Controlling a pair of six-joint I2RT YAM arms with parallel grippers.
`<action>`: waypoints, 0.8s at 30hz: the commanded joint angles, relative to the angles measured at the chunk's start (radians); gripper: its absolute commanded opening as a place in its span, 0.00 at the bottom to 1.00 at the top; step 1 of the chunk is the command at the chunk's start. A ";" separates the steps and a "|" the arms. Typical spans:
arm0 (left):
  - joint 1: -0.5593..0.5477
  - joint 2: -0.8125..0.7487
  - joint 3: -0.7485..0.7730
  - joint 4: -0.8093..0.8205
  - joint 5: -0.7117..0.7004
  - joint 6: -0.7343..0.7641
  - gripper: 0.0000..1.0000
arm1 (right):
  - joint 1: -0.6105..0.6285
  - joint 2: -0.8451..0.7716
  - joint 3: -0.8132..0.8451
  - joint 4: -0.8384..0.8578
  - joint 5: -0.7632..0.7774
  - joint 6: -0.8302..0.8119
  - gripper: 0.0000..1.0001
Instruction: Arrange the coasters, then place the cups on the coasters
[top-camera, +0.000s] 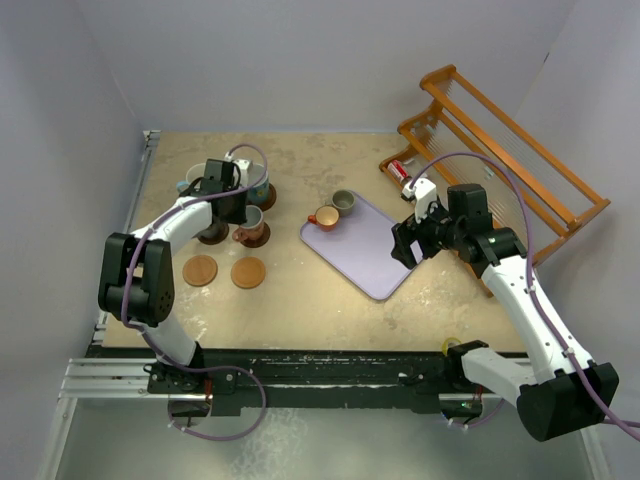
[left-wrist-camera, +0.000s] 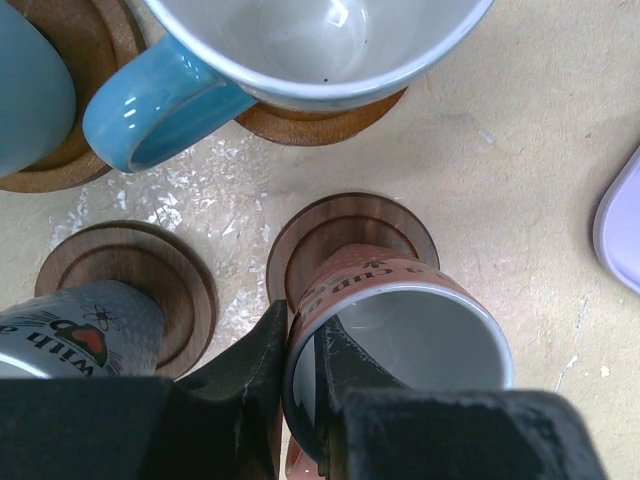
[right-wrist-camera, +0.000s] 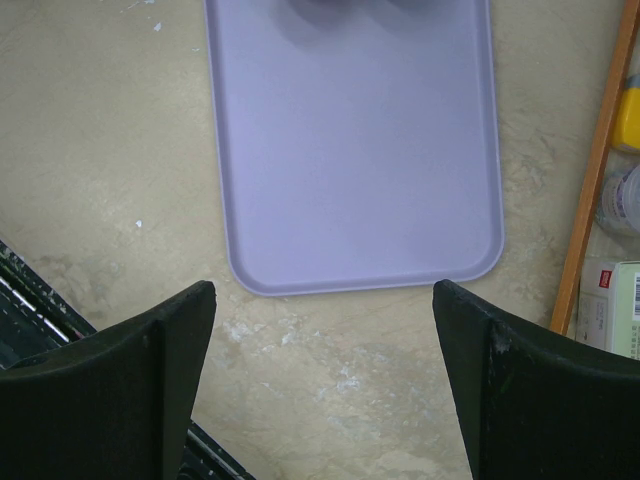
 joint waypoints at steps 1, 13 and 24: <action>0.007 -0.017 -0.001 0.040 0.000 0.005 0.03 | -0.005 0.002 0.002 -0.003 -0.031 -0.018 0.91; 0.008 0.002 0.003 0.033 0.005 0.013 0.10 | -0.005 0.003 0.002 -0.008 -0.031 -0.024 0.93; 0.008 -0.030 0.058 -0.002 0.013 0.036 0.26 | -0.006 0.009 -0.021 0.009 -0.013 -0.040 0.94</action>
